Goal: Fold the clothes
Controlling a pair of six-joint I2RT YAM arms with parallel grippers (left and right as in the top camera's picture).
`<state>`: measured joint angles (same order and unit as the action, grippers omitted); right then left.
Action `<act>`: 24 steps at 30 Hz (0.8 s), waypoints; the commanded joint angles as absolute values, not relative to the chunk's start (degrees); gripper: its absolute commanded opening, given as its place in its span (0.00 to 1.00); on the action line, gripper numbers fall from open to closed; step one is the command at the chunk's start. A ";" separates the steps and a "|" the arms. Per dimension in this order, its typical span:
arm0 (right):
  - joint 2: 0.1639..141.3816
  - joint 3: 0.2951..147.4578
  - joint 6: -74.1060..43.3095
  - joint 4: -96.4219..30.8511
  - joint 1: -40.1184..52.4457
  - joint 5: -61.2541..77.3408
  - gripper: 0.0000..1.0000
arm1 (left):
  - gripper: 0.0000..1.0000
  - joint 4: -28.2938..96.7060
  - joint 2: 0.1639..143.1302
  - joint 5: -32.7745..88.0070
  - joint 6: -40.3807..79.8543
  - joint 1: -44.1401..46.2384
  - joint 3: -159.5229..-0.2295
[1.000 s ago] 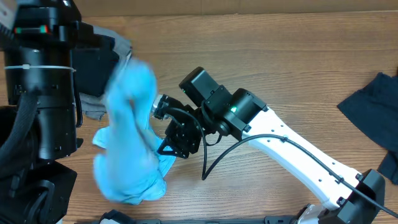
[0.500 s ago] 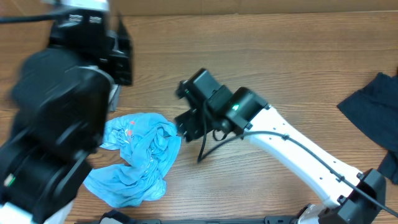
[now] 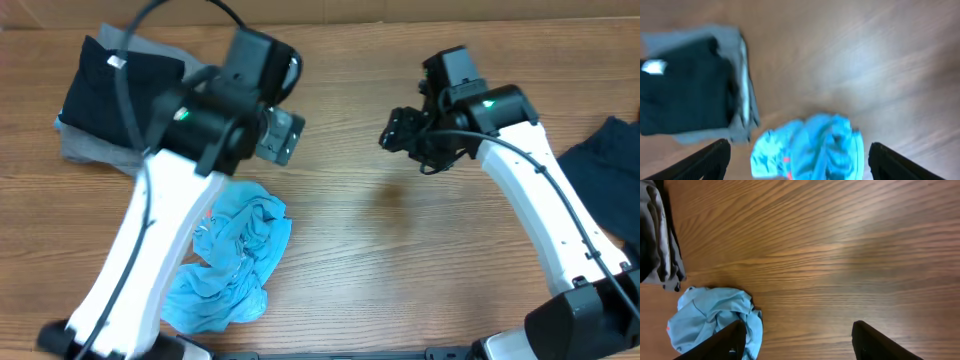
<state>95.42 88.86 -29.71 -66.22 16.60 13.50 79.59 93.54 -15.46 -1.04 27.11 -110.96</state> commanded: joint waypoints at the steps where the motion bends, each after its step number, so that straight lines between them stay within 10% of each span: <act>1: 93.86 88.82 -26.96 -66.72 14.85 15.57 0.71 | 0.90 84.58 102.15 -15.64 0.16 25.78 -111.11; 24: 93.86 88.82 -25.21 -66.94 14.55 15.55 0.72 | 0.79 95.15 129.95 -10.35 6.37 19.77 -110.26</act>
